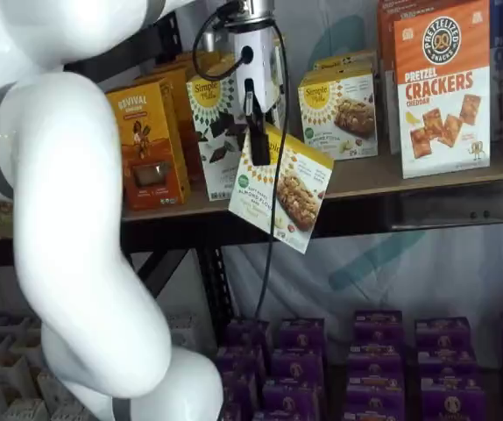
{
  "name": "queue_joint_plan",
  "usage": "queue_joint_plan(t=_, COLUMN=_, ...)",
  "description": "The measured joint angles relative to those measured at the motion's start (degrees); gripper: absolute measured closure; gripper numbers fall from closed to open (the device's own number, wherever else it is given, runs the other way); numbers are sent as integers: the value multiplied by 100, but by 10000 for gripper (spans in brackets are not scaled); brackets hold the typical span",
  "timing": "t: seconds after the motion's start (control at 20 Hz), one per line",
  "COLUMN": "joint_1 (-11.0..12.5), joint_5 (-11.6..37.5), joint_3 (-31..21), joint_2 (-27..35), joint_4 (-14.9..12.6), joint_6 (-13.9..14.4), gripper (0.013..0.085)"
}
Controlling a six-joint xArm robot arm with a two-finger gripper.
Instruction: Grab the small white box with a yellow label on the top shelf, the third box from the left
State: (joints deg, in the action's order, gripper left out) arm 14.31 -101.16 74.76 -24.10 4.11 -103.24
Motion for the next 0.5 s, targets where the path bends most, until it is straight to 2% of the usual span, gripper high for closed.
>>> queue_joint_plan(t=0.2, joint_1=23, joint_5=-87, joint_3=-32, joint_2=-47, joint_4=34, joint_6=-13, gripper=610)
queue_joint_plan(t=0.25, joint_1=39, joint_5=-130, joint_3=-22, joint_2=-47, joint_4=53, joint_6=-25, gripper=650)
queue_joint_plan(t=0.5, joint_1=93, joint_5=-183, joint_3=4, joint_2=-78, joint_4=72, joint_6=-72, gripper=650)
